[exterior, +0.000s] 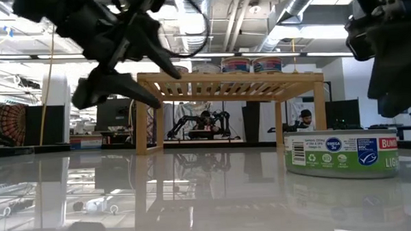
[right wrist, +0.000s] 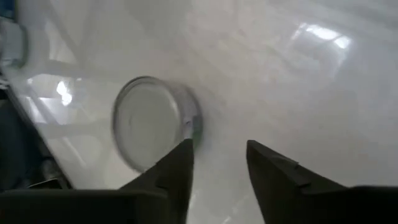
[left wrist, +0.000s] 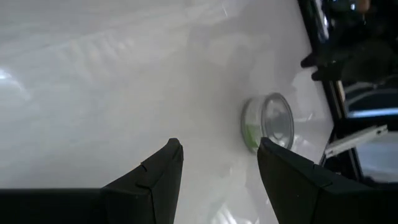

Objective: Stack canned seafood by type on shelf
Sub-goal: Put the green tuna can on the shelf

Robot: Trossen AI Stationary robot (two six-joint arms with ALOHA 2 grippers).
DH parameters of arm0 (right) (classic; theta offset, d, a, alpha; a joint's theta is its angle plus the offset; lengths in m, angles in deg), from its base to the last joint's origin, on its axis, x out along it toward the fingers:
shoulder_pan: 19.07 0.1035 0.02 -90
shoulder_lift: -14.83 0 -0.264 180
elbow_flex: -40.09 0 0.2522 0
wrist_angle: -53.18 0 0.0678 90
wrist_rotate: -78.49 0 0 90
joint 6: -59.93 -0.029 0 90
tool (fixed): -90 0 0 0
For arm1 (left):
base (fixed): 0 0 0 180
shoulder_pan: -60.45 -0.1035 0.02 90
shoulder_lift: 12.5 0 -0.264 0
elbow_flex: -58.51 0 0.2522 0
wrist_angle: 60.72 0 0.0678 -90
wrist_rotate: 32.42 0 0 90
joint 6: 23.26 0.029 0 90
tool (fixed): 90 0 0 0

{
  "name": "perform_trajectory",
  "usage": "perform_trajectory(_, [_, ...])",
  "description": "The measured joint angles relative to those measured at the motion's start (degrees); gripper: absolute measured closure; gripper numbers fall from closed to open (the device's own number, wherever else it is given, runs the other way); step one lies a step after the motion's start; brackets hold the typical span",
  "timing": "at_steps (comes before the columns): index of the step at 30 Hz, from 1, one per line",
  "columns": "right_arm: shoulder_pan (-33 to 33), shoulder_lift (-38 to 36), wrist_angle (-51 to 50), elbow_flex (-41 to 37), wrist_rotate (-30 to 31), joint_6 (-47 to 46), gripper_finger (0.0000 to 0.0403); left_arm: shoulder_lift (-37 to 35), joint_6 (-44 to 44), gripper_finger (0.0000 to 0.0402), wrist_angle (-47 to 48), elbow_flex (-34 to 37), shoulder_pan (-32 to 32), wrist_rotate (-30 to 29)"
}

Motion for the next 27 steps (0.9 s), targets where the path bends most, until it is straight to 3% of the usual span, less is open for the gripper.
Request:
perform_trajectory(5, [1.10, 3.17, 5.83, 0.02, 0.06, -2.06, 0.0183, 5.71, 1.95, 0.0205, 0.02, -5.50, 0.00, 1.44])
perform_trajectory(10, [1.26, 9.96, 13.57, 0.02, 0.09, -5.15, 0.0182, 9.28, 4.10, 0.0205, 0.01, -9.31, -0.02, 3.90])
perform_trajectory(16, [1.26, 13.58, 19.97, 0.02, 0.48, -6.16, 0.0215, 9.98, 4.13, 0.0205, 0.14, -10.45, -0.02, 4.25])
perform_trajectory(27, [0.78, 15.05, 20.82, 0.02, 0.49, -5.86, 0.0313, 10.00, 3.83, 0.0205, -0.08, -10.45, -0.02, 4.50])
